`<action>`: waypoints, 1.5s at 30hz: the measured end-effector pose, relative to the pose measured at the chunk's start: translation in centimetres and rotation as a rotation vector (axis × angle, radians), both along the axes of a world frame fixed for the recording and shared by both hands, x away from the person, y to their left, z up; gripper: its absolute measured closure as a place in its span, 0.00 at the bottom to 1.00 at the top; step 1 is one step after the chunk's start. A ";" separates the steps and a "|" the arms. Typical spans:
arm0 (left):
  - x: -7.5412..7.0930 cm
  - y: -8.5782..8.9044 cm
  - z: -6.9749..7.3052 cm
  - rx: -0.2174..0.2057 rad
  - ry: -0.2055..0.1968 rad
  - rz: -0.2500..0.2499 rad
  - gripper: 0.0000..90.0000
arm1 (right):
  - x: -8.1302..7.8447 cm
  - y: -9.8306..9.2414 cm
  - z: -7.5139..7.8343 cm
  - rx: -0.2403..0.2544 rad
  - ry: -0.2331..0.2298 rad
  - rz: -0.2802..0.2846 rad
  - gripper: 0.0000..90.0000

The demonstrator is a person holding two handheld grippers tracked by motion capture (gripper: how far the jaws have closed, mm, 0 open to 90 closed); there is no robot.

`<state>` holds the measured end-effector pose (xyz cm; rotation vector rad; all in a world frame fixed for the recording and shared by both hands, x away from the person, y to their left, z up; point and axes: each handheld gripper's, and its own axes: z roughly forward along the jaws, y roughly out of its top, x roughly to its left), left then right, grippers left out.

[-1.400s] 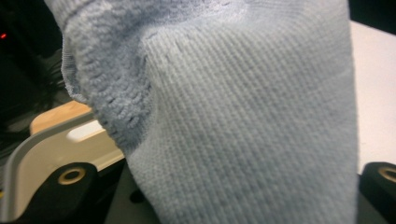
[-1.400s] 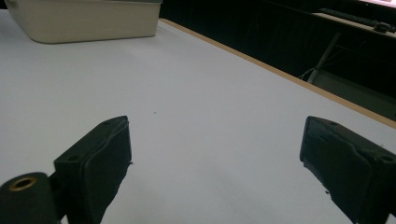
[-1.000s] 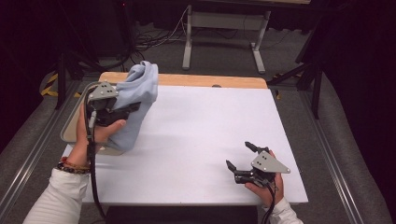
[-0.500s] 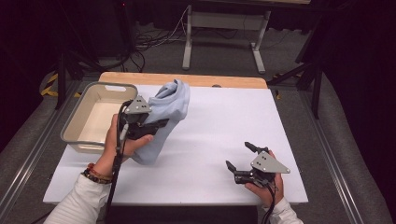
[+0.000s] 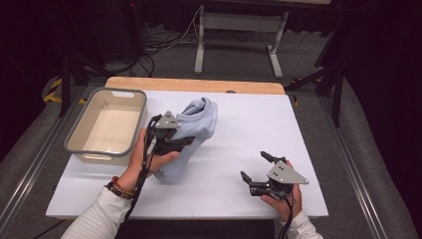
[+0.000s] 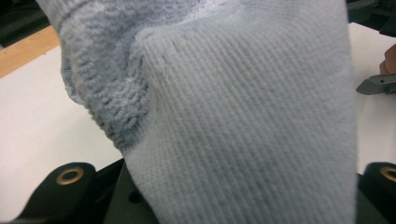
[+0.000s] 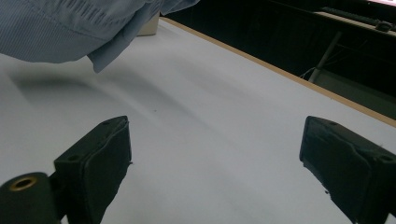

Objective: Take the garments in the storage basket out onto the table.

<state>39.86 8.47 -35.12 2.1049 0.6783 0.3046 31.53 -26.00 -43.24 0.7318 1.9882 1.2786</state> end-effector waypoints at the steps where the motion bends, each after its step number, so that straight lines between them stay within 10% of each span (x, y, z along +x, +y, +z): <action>1: 0.0 -0.2 -0.1 0.003 0.000 -0.003 0.75 | 0.0 0.0 0.0 0.000 0.001 0.001 0.11; 22: 0.0 -4.0 -1.5 0.054 0.032 -0.074 0.74 | 0.0 0.0 0.0 0.000 0.001 0.004 0.11; 45: 1.7 -5.9 -3.8 0.103 0.093 -0.046 0.61 | 0.1 0.2 -0.2 -0.010 0.013 0.011 0.11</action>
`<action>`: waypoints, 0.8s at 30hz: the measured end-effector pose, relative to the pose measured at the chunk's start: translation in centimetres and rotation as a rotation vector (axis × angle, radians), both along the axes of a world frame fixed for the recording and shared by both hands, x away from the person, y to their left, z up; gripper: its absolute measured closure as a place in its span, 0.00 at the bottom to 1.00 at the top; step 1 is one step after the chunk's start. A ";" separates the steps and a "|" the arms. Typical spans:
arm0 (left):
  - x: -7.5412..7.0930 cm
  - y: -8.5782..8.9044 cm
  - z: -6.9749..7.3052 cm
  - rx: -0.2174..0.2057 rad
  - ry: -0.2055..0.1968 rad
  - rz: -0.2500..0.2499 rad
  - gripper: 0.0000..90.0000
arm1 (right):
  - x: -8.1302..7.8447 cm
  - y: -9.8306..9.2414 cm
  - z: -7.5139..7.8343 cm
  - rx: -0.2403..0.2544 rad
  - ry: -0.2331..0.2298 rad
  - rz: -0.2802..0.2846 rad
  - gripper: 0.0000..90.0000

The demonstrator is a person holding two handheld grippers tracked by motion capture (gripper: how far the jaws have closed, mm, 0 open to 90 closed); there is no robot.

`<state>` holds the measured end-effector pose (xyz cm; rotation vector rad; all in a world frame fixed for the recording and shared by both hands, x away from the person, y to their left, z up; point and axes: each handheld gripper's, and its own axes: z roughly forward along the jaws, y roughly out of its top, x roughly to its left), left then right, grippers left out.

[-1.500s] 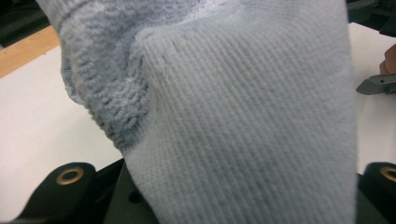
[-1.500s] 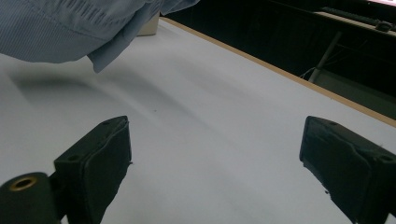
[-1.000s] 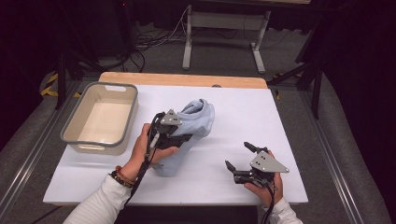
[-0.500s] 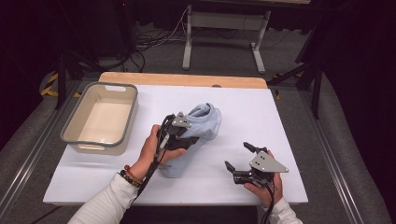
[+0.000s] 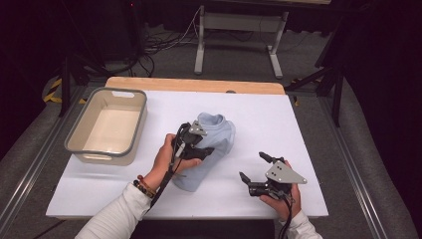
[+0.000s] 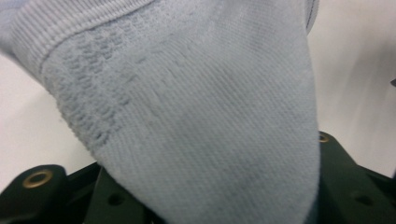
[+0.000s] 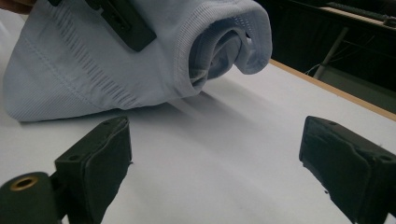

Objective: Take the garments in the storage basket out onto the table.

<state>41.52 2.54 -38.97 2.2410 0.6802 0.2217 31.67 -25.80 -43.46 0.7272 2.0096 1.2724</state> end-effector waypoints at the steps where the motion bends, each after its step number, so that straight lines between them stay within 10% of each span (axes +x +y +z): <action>1: 0.1 0.0 -0.2 0.011 0.004 0.006 0.60 | 0.0 0.0 0.0 0.003 0.002 -0.001 0.11; 12: 0.3 1.2 0.2 -0.038 -0.018 0.042 0.34 | 0.1 0.0 -0.1 0.000 0.008 0.000 0.11; 24: -1.1 4.8 1.3 -0.104 -0.166 0.014 0.23 | 0.0 0.1 -0.1 0.002 0.007 0.002 0.11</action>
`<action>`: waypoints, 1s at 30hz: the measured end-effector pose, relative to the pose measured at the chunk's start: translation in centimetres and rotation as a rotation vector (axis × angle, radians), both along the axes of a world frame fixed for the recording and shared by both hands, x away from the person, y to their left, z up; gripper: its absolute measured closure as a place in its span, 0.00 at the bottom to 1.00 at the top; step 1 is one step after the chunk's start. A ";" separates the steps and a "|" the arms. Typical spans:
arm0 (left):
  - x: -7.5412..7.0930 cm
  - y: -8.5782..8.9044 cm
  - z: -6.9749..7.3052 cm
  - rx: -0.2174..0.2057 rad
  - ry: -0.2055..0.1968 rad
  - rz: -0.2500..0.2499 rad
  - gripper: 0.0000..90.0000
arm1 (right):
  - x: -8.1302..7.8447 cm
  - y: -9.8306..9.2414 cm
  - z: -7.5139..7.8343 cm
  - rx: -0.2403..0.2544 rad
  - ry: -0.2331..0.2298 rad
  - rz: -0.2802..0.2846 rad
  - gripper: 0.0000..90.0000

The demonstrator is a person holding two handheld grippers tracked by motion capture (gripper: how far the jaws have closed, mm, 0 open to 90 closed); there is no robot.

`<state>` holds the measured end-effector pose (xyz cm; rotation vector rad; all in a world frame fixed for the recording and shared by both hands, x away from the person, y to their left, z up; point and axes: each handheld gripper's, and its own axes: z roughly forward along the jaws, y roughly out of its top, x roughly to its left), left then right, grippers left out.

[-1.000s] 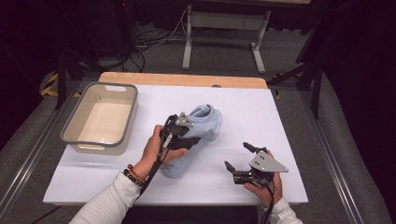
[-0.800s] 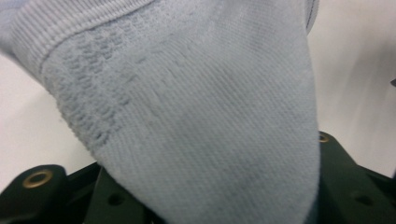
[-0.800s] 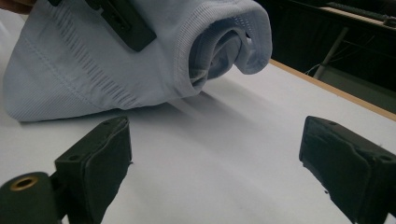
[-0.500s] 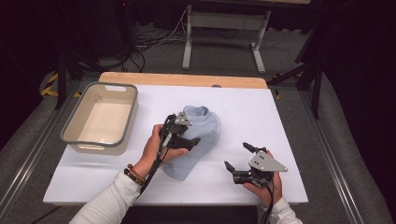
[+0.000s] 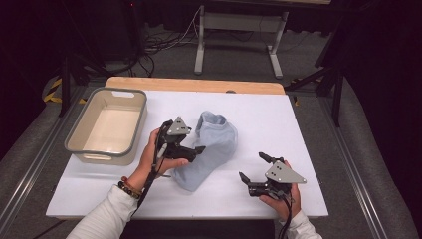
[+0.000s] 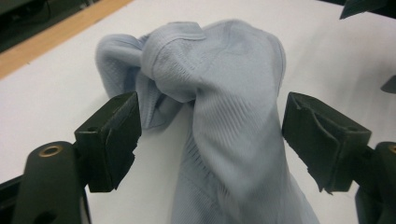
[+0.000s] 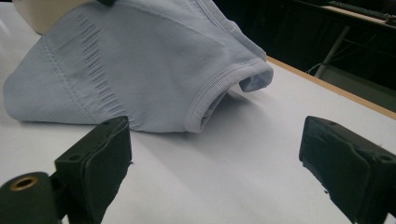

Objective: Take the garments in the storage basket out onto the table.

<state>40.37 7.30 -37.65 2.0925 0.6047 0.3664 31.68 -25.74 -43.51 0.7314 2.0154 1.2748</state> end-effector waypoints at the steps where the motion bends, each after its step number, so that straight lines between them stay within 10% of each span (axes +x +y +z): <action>1: -0.2 0.3 0.1 0.005 -0.015 0.008 0.23 | 0.0 0.0 0.0 0.002 0.001 0.001 0.11; 12: -2.1 3.4 -1.7 0.038 -0.074 0.015 0.24 | 0.5 0.3 0.1 0.047 0.056 0.058 0.25; 30: -1.1 4.0 -6.3 0.097 0.032 -0.015 0.37 | 5.1 2.1 -1.0 -0.011 0.279 0.095 0.37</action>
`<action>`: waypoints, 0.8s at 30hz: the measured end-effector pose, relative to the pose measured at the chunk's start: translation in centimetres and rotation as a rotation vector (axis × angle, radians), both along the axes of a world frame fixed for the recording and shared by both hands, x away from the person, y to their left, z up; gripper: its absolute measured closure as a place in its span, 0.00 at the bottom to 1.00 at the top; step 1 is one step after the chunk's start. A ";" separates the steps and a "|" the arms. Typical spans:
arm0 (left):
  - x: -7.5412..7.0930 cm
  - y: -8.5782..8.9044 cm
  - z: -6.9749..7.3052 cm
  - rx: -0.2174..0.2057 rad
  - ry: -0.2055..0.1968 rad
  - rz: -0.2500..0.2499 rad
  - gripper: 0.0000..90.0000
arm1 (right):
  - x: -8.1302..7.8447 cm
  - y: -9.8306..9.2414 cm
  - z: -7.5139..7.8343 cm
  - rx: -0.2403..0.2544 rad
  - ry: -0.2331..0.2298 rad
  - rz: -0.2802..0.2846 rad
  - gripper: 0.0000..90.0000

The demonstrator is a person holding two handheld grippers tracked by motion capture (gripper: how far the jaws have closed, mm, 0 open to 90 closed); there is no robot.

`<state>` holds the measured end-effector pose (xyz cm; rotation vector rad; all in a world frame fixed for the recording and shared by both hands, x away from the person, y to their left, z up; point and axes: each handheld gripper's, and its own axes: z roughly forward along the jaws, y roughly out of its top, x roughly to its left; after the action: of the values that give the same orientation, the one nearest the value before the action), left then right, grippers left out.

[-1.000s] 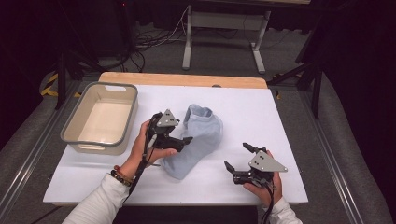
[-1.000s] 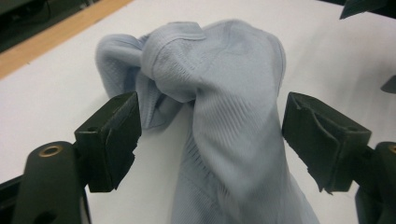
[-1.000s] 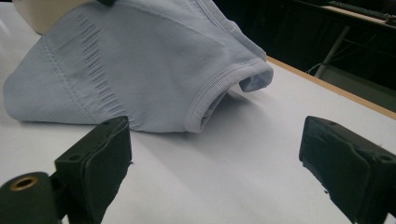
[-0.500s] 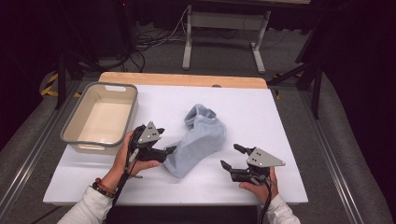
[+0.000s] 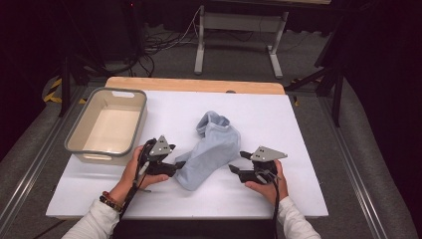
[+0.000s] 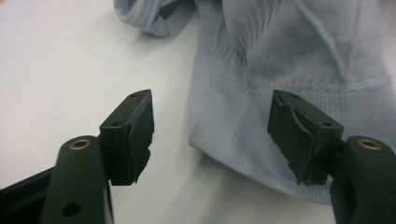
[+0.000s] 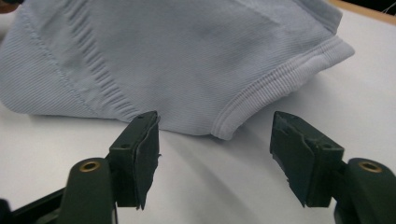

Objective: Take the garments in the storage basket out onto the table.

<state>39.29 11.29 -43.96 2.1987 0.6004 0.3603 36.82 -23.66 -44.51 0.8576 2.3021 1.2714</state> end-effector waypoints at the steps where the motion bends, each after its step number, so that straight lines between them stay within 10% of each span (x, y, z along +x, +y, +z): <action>1: 0.2 -0.1 -0.4 0.011 0.015 -0.003 0.37 | 0.2 0.0 -0.1 0.001 0.003 -0.002 0.37; 5: 0.8 -0.4 -1.3 0.001 0.063 -0.017 0.38 | 1.2 0.3 -0.3 0.003 0.022 0.007 0.38; 14: 1.4 -0.8 -2.4 -0.006 0.134 -0.040 0.49 | 1.3 1.1 -0.1 0.017 0.026 0.081 0.75; 24: 1.2 -0.9 -2.1 0.045 0.075 -0.055 0.92 | 0.6 0.9 0.5 0.026 -0.031 0.100 0.96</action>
<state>40.44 10.34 -46.03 2.2755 0.5759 0.2662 37.41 -22.78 -43.99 0.7334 2.3353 1.3491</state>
